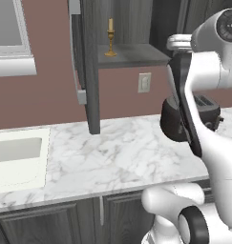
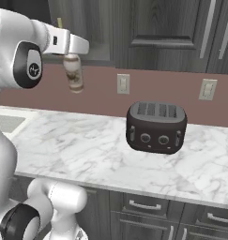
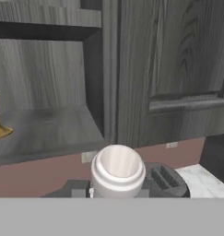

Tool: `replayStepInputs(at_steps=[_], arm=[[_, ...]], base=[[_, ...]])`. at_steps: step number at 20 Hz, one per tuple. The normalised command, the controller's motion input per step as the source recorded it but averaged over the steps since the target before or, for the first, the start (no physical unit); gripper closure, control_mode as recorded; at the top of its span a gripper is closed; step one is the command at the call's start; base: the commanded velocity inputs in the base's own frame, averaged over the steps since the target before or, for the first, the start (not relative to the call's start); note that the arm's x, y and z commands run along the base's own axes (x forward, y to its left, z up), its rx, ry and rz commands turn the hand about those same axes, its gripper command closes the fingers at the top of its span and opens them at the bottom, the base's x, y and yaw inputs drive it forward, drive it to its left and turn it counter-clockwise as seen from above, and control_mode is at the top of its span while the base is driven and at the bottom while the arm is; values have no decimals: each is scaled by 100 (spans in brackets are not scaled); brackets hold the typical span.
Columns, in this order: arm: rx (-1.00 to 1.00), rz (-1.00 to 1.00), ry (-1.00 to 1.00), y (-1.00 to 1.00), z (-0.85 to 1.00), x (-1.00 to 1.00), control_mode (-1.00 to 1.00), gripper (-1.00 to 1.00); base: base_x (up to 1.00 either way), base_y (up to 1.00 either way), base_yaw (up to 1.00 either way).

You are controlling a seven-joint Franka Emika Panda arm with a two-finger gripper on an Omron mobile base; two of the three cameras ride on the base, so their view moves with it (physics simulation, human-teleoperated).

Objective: Get the candle and the liquor from the cabinet and move them to the dining counter.

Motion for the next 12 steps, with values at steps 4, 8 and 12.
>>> replayStepInputs(at_steps=[4, 8, 12], arm=[[0, 8, 0, 0, -54, -19, -100, 100], [0, 10, 4, 0, -41, -18, -100, 100], [0, 10, 16, 0, -43, -36, -100, 100]], base=[[0, 0, 0], [0, 0, 0], [0, 0, 0]])
